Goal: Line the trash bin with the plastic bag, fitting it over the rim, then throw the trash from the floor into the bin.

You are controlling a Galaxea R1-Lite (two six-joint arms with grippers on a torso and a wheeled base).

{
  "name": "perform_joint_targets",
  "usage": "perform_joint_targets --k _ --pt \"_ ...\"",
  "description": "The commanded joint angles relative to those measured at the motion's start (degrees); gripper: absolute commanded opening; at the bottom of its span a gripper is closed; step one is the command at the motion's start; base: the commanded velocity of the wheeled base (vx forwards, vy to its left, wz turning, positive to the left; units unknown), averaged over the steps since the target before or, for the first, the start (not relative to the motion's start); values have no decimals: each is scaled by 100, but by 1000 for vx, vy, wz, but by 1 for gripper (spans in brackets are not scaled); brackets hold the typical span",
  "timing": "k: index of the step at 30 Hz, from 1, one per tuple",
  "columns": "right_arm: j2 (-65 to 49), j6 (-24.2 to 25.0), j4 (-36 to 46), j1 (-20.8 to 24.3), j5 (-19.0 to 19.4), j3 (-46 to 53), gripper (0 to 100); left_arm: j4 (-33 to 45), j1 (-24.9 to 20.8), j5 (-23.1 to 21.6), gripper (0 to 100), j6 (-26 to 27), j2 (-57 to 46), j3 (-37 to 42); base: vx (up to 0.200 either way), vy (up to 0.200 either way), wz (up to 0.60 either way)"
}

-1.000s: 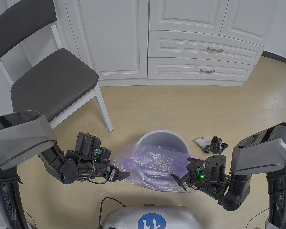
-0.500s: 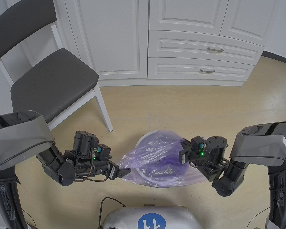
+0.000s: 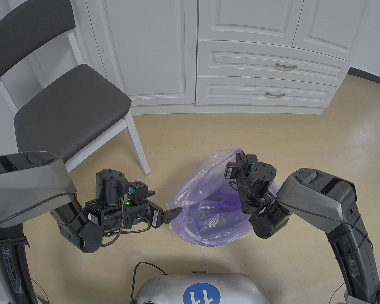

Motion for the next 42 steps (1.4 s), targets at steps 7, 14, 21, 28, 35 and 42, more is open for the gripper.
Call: perform_joint_targets --k 7,14,21,28,35,42 --pt "368 136 -40 52 -196 -277 100 -443 -163 219 100 -146 82 -13 0 0 0" --pt "-1267 -92 -234 175 463 1771 100 -777 -637 834 100 -181 29 -22 0 0 0" --pt "-2920 1393 2210 518 507 2122 100 -883 -1226 1634 100 -471 117 -321 0 0 0" --pt "-3711 2676 5857 193 533 1050 100 -434 -1956 2759 100 -638 99 -637 0 0 0" --pt "-3772 2536 7298 -370 788 822 100 576 -1885 3110 100 -1280 135 -1332 0 0 0" --pt "-3544 1850 7263 -827 815 1024 100 1956 -1534 3101 100 -1860 240 -1982 0 0 0"
